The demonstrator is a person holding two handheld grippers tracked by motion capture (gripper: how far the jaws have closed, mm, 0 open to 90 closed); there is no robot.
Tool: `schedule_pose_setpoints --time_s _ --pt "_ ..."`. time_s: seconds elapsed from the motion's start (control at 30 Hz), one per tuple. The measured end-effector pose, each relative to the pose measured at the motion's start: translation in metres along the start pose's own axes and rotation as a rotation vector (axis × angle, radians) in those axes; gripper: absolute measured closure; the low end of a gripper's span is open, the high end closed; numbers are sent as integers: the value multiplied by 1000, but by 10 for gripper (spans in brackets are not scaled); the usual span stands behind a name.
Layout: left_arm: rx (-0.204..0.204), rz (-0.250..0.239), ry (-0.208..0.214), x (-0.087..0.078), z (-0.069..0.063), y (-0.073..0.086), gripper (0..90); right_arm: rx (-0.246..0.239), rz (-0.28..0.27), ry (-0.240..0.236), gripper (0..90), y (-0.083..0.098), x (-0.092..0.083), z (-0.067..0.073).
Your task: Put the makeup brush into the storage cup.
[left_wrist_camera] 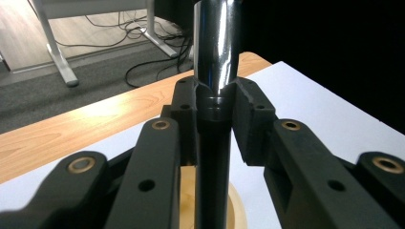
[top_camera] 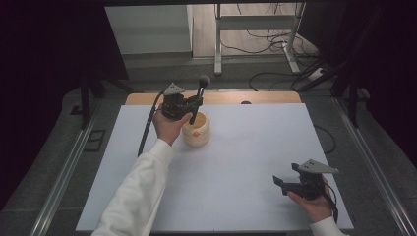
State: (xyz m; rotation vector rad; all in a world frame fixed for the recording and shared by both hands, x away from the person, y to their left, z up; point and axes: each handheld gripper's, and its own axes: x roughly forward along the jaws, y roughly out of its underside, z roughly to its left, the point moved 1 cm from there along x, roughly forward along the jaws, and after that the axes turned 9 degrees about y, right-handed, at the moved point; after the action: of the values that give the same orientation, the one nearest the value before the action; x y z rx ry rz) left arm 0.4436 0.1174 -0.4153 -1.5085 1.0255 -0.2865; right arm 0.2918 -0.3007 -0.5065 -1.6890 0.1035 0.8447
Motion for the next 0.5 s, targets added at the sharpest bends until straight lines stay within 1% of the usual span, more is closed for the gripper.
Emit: schedule_pose_setpoints --time_s 0.27,0.4,0.5 --pt "-5 -6 1 6 4 2 729 -3 4 1 130 0 1 0" --pt "-13 5 1 11 7 4 729 -2 4 3 130 0 0 0" --pt "-23 -2 -1 12 10 5 729 -2 5 3 130 0 0 -1"
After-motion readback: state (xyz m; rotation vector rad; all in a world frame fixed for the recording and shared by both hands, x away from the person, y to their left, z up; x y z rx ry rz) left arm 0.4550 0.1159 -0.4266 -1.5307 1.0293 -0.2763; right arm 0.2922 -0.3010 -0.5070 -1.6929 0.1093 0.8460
